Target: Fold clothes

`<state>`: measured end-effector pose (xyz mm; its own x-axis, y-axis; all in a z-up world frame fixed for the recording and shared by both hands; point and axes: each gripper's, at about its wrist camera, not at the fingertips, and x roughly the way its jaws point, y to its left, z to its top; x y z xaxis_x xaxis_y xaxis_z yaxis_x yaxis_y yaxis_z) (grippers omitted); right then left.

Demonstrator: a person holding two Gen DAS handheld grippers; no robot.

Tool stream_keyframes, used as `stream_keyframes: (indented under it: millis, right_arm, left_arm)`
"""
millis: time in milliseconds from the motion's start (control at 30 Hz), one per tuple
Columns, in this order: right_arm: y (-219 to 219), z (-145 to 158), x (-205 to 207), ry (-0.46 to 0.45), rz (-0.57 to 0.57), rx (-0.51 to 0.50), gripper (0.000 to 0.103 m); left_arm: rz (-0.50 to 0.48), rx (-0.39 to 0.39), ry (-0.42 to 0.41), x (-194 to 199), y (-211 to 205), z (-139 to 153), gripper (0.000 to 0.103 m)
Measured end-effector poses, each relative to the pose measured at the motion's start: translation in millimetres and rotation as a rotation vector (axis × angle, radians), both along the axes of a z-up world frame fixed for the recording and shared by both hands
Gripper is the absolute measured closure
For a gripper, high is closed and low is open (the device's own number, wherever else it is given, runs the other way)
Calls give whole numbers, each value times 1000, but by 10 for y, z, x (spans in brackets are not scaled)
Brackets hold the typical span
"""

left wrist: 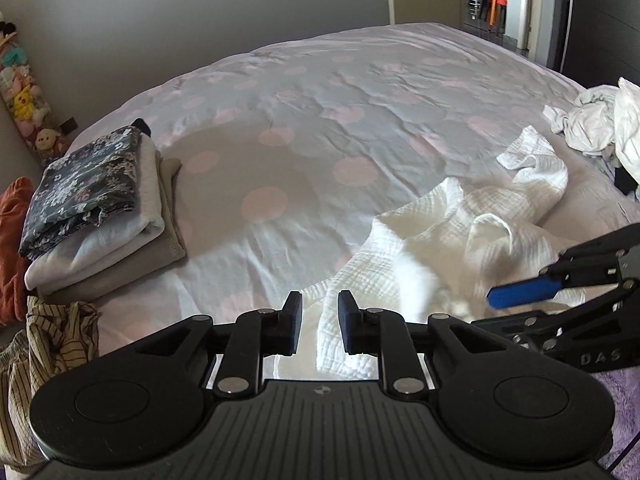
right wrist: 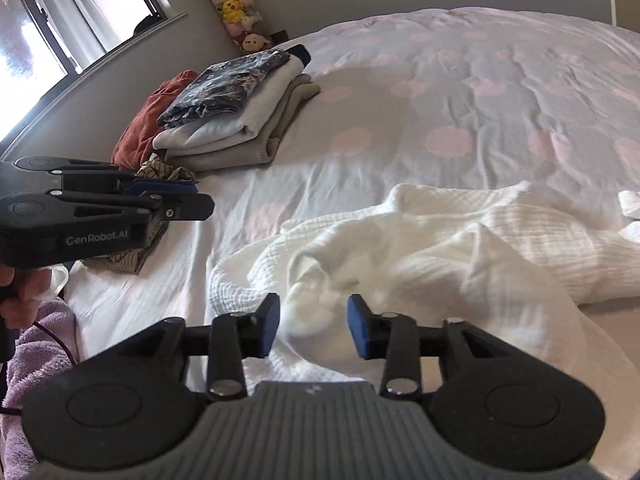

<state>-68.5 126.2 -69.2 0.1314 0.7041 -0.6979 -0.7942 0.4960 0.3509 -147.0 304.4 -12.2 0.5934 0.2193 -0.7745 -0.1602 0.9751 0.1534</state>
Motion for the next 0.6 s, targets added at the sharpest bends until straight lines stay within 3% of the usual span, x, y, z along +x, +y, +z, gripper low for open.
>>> stream_keyframes:
  millis: [233,333,600]
  right_arm:
    - [-667,73,353,-75,-124,-88,57]
    - [-930,22,567,-91,-193,-141,56]
    - [-1091,-266,985,-64,-220,-213,53]
  left_arm:
    - [-113,46,13,174,-158,-49,76]
    - [-116,52,37,269,-138,-124,76]
    - [-82,19,108,523,22,-375,76]
